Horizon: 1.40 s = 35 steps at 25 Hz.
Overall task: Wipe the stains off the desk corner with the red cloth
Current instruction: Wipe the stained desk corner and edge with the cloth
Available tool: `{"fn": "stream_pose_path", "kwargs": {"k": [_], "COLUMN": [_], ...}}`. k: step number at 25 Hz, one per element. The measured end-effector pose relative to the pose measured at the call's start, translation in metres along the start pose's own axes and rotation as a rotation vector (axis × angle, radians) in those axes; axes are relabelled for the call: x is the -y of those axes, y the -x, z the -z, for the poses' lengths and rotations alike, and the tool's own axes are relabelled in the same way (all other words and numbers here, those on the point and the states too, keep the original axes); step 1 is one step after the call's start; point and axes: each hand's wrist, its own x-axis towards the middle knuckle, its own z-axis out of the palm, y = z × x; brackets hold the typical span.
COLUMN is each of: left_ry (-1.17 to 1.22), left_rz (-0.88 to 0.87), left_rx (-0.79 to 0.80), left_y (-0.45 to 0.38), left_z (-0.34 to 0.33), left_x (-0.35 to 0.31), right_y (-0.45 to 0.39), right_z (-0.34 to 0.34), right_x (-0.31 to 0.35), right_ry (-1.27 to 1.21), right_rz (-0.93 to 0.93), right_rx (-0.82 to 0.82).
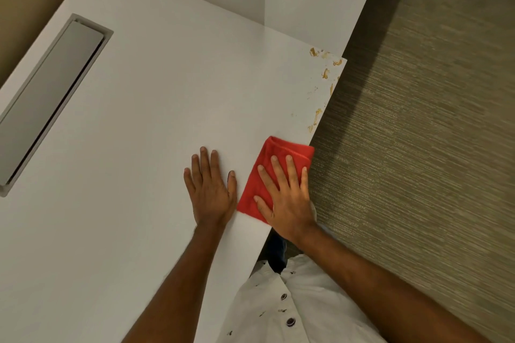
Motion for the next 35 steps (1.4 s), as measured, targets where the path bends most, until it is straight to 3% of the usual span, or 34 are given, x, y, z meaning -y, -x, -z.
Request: {"fn": "stream_pose_path", "kwargs": {"k": [3, 11, 21, 30, 35], "left_ry": [0.0, -0.004, -0.038, -0.046, -0.053], "left_rz": [-0.003, -0.008, 0.002, 0.001, 0.001], "left_rx": [-0.011, 0.001, 0.04, 0.026, 0.017], "left_y": [0.0, 0.001, 0.001, 0.001, 0.003], "left_z": [-0.001, 0.003, 0.011, 0.013, 0.011], "left_x": [0.0, 0.0, -0.005, -0.009, -0.008], "right_y": [0.0, -0.093, -0.035, -0.097, -0.089], "right_z": [-0.001, 0.015, 0.001, 0.02, 0.023], "right_x": [0.004, -0.014, 0.018, -0.022, -0.02], "right_ry": [-0.003, -0.027, 0.018, -0.011, -0.074], "right_rz": [-0.016, -0.313, -0.217, -0.303, -0.316], "right_rx": [-0.005, -0.075, 0.021, 0.021, 0.018]}}
